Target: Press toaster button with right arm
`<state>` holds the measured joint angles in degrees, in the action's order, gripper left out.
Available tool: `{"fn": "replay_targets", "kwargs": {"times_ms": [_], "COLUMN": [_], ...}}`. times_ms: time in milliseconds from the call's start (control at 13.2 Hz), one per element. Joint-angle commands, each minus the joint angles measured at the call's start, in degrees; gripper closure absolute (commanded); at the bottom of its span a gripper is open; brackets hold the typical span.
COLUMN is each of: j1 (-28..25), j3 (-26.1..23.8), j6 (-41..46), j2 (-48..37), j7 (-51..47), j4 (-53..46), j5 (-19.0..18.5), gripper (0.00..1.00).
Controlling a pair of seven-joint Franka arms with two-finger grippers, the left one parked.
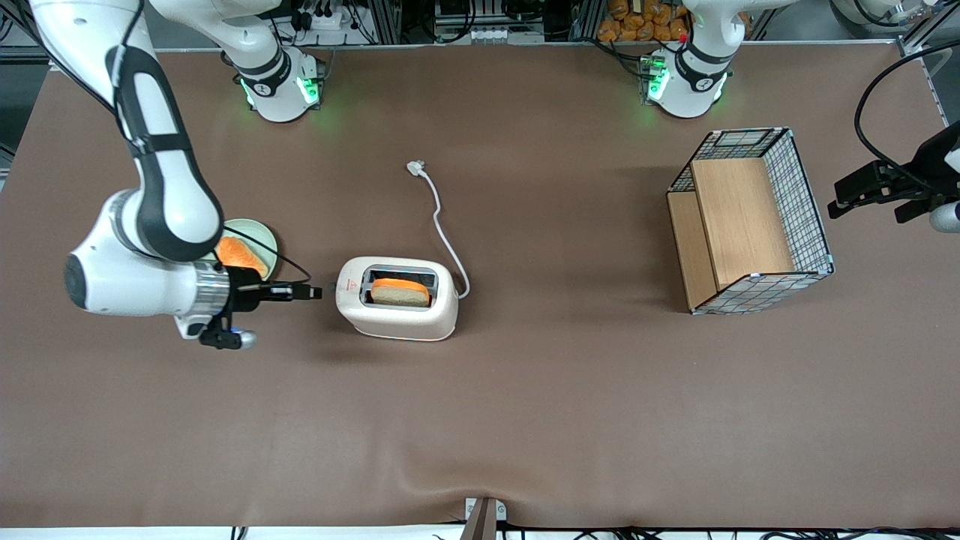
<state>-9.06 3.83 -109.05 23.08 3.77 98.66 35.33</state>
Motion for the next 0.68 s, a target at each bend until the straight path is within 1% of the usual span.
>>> {"fn": "replay_targets", "kwargs": {"times_ms": [0, 303, 379, 455, 530, 606], "j1": [0.5, 0.6, 0.5, 0.6, 1.5, 3.2], "j3": [0.4, 1.1, 1.4, 1.4, 1.4, 1.4], "j6": [0.9, 3.8, 4.4, 6.1, 8.2, 10.9], "j2": [-4.3, -9.8, -12.2, -14.5, -17.2, -19.5], "j7": [-1.2, -1.2, -1.2, -1.2, -1.3, -1.0], "j4": [0.4, -1.6, -1.4, -1.4, -1.4, -1.4], "j5": [-6.7, -21.1, -24.7, -29.2, -33.0, -33.9], "gripper": [0.0, 0.0, 0.0, 0.0, 0.0, 0.0]}}
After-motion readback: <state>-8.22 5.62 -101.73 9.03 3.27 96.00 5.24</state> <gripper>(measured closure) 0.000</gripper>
